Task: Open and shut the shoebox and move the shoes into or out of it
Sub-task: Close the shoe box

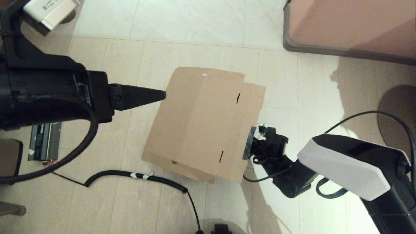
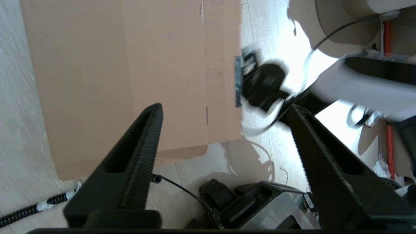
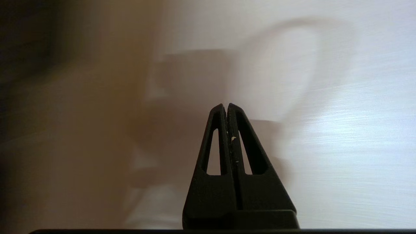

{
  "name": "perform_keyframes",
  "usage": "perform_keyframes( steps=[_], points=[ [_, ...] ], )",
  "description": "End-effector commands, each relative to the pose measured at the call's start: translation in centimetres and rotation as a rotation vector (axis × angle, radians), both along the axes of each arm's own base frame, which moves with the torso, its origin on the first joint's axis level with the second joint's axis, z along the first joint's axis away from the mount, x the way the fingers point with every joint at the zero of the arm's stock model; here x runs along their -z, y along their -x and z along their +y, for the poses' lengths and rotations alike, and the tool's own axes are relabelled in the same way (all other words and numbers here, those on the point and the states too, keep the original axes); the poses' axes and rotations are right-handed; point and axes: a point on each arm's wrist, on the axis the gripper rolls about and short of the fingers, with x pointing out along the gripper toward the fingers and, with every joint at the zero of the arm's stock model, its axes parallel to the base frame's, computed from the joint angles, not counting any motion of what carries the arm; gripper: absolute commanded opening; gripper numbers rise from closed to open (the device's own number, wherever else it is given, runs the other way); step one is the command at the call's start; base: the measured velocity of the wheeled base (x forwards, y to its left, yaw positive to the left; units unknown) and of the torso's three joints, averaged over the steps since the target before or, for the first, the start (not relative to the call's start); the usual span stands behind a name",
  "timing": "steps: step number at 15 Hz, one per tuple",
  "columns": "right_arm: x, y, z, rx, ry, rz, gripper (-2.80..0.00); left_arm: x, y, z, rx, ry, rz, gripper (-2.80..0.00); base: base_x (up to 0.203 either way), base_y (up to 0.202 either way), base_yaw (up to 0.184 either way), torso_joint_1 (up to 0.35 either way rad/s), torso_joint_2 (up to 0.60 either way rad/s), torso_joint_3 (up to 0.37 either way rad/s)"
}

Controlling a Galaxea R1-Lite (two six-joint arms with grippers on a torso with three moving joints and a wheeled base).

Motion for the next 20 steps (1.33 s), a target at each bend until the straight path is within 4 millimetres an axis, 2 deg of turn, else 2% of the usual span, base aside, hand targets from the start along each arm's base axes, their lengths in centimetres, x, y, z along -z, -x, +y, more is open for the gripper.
perform_keyframes(
  steps=[1,2,3,6,7,9,12,14,16,19,20],
  points=[
    [-4.2,0.7,-4.6,0.113,0.007,-0.033,-2.8,0.5,-0.3,-0.1,-0.005,-0.01,0.02,0.0,0.0,0.0,0.0,0.0,0.0,0.0],
    [-5.3,1.4,-7.5,0.178,0.025,-0.015,-2.8,1.0,-0.7,0.0,-0.022,-0.014,0.04,0.0,0.0,0.0,0.0,0.0,0.0,0.0],
    [-6.4,2.2,-9.3,0.205,0.033,-0.012,-2.8,1.2,-1.2,0.4,-0.053,0.004,0.066,0.0,0.0,0.0,0.0,0.0,0.0,0.0],
    [-9.5,5.1,-11.0,0.21,0.034,-0.037,-2.8,1.1,-3.6,2.7,-0.167,0.195,0.193,0.0,0.0,0.0,0.0,0.0,0.0,0.0],
    [-10.0,5.9,-10.8,0.19,0.033,-0.043,-2.8,1.2,-4.6,3.9,-0.204,0.239,0.221,0.0,0.0,0.0,0.0,0.0,0.0,0.0],
    [-10.6,6.7,-9.1,0.122,0.017,-0.078,-2.8,2.3,-7.4,7.7,-0.298,0.301,0.294,0.0,0.0,0.0,0.0,0.0,0.0,0.0],
    [-10.3,7.2,-7.4,0.026,-0.002,-0.107,-2.8,6.8,-12.5,13.0,-0.36,0.41,0.494,0.0,0.0,0.0,0.0,0.0,0.0,0.0],
    [-9.4,7.3,-5.4,-0.101,-0.032,-0.125,-2.8,9.9,-15.0,14.7,-0.376,0.501,0.631,0.0,0.0,0.0,0.0,0.0,0.0,0.0],
    [-7.9,7.3,-3.9,-0.174,-0.046,-0.161,-2.8,12.5,-17.1,15.5,-0.391,0.562,0.712,0.0,0.0,0.0,0.0,0.0,0.0,0.0],
    [-5.5,7.5,-3.3,-0.195,-0.032,-0.118,-2.8,15.0,-20.2,16.2,-0.411,0.648,0.705,0.0,0.0,0.0,0.0,0.0,0.0,0.0],
    [-5.2,7.5,-3.3,-0.197,-0.028,-0.109,-2.8,16.0,-20.9,16.4,-0.415,0.654,0.707,-2.8,0.0,0.0,0.0,0.0,0.0,0.0]
  ],
)
